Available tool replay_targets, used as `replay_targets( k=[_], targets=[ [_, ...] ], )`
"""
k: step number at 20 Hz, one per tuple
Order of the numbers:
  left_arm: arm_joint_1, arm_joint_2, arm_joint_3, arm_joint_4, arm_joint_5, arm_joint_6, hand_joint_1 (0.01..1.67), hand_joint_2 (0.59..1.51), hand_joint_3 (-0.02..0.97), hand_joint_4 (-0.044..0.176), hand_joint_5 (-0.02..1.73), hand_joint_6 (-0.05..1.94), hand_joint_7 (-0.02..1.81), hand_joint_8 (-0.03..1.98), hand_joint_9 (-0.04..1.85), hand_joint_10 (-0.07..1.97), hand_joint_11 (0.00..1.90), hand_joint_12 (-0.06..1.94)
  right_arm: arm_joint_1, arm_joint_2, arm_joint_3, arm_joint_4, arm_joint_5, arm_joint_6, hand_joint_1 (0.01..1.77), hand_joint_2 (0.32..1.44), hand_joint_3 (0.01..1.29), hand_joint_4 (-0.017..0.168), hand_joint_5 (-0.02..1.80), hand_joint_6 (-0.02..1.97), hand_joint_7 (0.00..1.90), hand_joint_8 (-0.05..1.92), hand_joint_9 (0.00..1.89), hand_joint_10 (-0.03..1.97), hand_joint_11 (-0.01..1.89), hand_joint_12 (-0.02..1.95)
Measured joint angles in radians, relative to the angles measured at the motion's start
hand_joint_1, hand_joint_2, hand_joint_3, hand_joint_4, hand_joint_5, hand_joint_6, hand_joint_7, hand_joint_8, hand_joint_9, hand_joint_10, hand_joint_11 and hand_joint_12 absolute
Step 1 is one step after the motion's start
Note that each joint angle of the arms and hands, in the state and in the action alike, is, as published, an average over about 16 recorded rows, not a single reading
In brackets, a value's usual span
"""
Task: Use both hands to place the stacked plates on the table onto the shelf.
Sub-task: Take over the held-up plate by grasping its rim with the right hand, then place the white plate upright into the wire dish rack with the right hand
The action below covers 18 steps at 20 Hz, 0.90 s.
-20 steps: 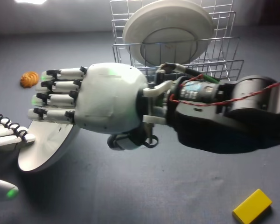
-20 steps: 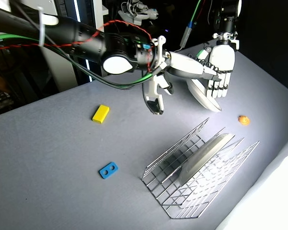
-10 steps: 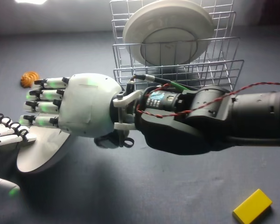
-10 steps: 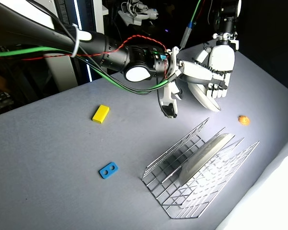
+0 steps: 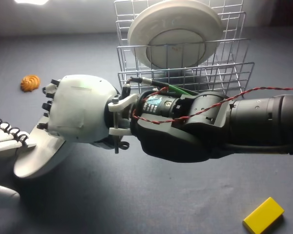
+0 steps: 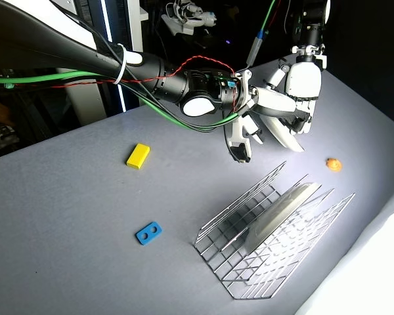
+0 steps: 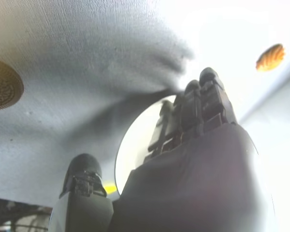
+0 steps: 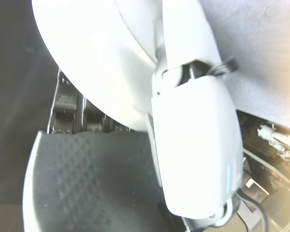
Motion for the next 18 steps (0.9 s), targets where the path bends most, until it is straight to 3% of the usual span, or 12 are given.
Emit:
replay_targets(
  k=[5,10,18],
  targets=[
    [-0.007,0.0,0.003,-0.005,-0.01,0.0,0.02,1.144,0.001,-0.004,0.02,-0.01,-0.01,-0.02,0.02,-0.06,0.02,0.01,0.002,0.013,-0.023,-0.003,0.007,-0.001,1.3,1.01,0.01,-0.006,0.79,0.48,0.89,0.59,0.83,0.93,0.59,1.57],
    [-0.04,0.013,0.008,-0.017,-0.019,0.0,0.02,1.142,0.001,-0.003,0.02,0.0,0.0,-0.01,0.02,-0.06,0.02,0.01,0.004,0.047,-0.068,-0.004,0.009,-0.002,1.27,1.02,0.01,-0.01,0.84,0.68,0.96,0.88,0.89,1.27,0.73,1.65],
    [-0.116,0.055,0.035,-0.043,-0.032,0.005,0.01,1.147,0.001,0.0,0.03,0.01,0.03,0.0,0.02,-0.06,0.02,0.01,0.017,0.15,-0.191,-0.002,-0.002,-0.001,1.26,1.02,0.01,-0.008,0.84,0.84,0.97,1.0,0.88,1.31,0.71,1.68]
  ],
)
